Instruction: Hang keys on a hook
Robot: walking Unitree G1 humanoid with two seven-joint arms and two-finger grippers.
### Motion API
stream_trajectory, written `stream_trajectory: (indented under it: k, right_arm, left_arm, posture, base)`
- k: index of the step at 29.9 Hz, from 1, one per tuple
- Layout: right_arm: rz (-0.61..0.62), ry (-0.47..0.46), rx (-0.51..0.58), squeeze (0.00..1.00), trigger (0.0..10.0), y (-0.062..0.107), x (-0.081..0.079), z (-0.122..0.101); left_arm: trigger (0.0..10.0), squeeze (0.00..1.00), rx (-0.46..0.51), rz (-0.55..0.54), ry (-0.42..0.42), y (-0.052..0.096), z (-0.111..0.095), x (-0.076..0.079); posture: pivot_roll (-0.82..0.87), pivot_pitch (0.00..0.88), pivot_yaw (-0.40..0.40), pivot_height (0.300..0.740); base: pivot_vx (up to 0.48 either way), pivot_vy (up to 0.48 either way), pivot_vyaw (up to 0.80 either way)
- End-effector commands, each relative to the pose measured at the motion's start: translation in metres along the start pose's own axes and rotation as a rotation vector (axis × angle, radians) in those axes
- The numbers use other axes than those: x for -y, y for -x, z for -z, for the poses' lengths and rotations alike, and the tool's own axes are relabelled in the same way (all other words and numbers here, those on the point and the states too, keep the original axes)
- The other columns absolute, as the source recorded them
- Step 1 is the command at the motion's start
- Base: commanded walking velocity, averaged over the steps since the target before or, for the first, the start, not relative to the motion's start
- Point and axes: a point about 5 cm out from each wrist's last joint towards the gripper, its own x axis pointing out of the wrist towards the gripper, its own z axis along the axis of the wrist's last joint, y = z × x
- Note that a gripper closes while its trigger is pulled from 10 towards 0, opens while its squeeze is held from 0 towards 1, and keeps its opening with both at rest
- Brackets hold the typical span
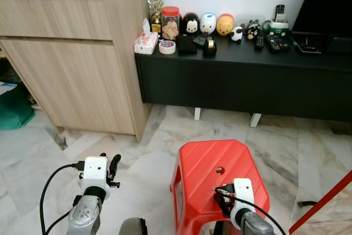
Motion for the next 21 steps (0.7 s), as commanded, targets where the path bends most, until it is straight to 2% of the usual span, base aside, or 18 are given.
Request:
stream_trajectory:
  k: [1,2,3,4,11,17,18,19,20,21]
  right_arm:
    - [-0.007,-0.011,-0.017,1.0,10.0,-0.001,-0.002,-0.001]
    - [-0.008,-0.013,-0.019,0.86,10.0,-0.001,-0.002,-0.002]
    - [-0.008,-0.014,-0.021,0.86,10.0,-0.002,-0.002,-0.002]
    - [-0.005,-0.01,-0.031,0.0,10.0,-0.002,-0.003,-0.002]
    - [0.002,0.0,-0.087,0.0,10.0,-0.003,-0.005,0.0]
    - [0.021,-0.028,-0.12,0.0,10.0,-0.002,-0.004,0.005]
    - [0.029,-0.025,-0.135,0.0,0.9,-0.001,-0.003,0.008]
    - [0.031,-0.023,-0.139,0.0,0.9,-0.001,-0.003,0.009]
    - [0.03,-0.02,-0.148,0.0,0.0,-0.001,-0.002,0.011]
    - [0.029,-0.018,-0.154,0.0,0.0,0.0,-0.002,0.013]
  left_arm:
    - [10.0,0.0,-0.011,0.005,-0.009,0.0,0.0,0.0]
    - [10.0,0.0,-0.011,0.005,-0.009,0.0,0.0,0.0]
    - [10.0,0.0,-0.011,0.005,-0.009,0.0,0.0,0.0]
    - [10.0,0.0,-0.013,0.005,-0.008,0.0,0.001,-0.001]
    - [10.0,0.0,-0.02,0.004,-0.006,0.002,0.003,0.0]
    - [10.0,0.0,-0.024,0.002,-0.003,0.003,0.004,-0.001]
    - [10.0,0.0,-0.025,0.002,-0.003,0.003,0.004,-0.001]
    - [10.0,0.0,-0.025,0.002,-0.003,0.003,0.004,-0.001]
    - [10.0,0.0,-0.026,0.001,-0.003,0.004,0.005,-0.001]
    - [10.0,0.0,-0.026,0.001,-0.002,0.004,0.005,-0.001]
  posture:
    - [0.08,0.0,-0.026,0.613]
    - [0.08,0.0,-0.026,0.613]
    - [0.08,0.0,-0.027,0.613]
    - [0.08,0.0,-0.027,0.613]
    - [0.08,0.0,-0.027,0.613]
    - [0.08,0.0,-0.03,0.613]
    - [0.08,0.0,-0.029,0.613]
    - [0.08,0.0,-0.029,0.613]
    - [0.08,0.0,-0.028,0.613]
    - [0.08,0.0,-0.027,0.613]
  base:
    - [0.0,0.0,0.0]
    - [0.0,0.0,0.0]
    - [0.0,0.0,0.0]
    - [0.0,0.0,0.0]
    - [0.0,0.0,0.0]
    - [0.0,0.0,0.0]
    - [0.0,0.0,0.0]
    - [0.0,0.0,0.0]
    - [0.0,0.0,0.0]
    - [0.0,0.0,0.0]
